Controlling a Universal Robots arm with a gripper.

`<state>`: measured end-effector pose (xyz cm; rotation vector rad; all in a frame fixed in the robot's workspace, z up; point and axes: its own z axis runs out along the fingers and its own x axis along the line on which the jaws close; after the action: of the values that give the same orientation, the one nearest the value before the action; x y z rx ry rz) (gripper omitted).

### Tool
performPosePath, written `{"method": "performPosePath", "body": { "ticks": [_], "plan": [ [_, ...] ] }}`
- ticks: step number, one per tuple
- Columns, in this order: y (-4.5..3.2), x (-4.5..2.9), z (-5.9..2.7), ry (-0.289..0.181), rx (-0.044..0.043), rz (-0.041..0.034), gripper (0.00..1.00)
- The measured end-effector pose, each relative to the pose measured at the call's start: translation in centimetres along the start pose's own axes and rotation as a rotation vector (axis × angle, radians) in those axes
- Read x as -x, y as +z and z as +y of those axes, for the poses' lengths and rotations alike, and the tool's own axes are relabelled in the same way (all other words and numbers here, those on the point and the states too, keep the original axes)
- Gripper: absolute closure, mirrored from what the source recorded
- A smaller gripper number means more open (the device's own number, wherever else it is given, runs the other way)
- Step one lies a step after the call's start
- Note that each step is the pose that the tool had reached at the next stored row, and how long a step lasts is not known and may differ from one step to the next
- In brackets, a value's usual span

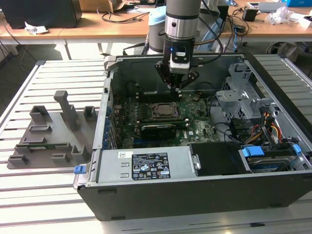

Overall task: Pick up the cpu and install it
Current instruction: 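Install the first cpu locking lever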

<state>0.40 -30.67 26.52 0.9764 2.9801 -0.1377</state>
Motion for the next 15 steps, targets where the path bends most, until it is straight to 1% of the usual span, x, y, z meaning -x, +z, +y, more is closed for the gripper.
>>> {"method": "performPosePath", "body": {
  "ticks": [1, 9, 15],
  "plan": [
    [0.00, 0.00, 0.00, -0.008, 0.0002, -0.0006, 0.89],
    [0.00, 0.00, 0.00, -0.115, 0.0035, -0.0095, 0.89],
    [0.00, 0.00, 0.00, -0.170, 0.0051, -0.0141, 0.89]
  ]
}}
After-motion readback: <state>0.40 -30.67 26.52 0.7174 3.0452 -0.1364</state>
